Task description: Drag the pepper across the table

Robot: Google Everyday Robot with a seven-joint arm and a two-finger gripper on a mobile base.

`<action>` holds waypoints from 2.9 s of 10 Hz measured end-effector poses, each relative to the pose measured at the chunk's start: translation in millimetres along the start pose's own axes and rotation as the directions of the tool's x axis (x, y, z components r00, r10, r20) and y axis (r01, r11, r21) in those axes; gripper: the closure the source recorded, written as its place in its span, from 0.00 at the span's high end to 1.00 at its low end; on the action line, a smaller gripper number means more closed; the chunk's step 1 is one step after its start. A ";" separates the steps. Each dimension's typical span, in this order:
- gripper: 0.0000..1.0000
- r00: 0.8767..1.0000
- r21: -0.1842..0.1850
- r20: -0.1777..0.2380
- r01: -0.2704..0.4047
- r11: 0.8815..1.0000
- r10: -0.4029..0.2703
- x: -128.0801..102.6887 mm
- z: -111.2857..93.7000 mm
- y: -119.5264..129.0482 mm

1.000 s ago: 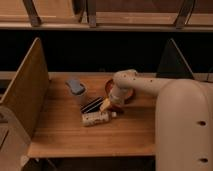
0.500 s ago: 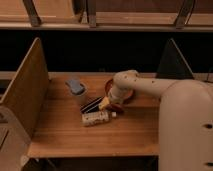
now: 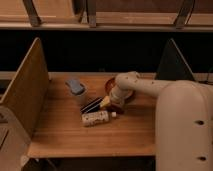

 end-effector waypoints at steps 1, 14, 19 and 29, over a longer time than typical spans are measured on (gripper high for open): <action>0.80 1.000 -0.005 0.001 -0.023 1.000 0.023 -2.1 3.6 -1.7; 0.56 0.996 0.019 -0.072 -0.056 0.998 0.057 29.9 2.4 -5.8; 0.18 0.995 0.053 -0.087 -0.053 0.997 0.058 29.6 -1.9 -15.2; 0.00 0.946 0.184 -0.135 -0.269 0.945 0.295 63.2 -11.2 -100.9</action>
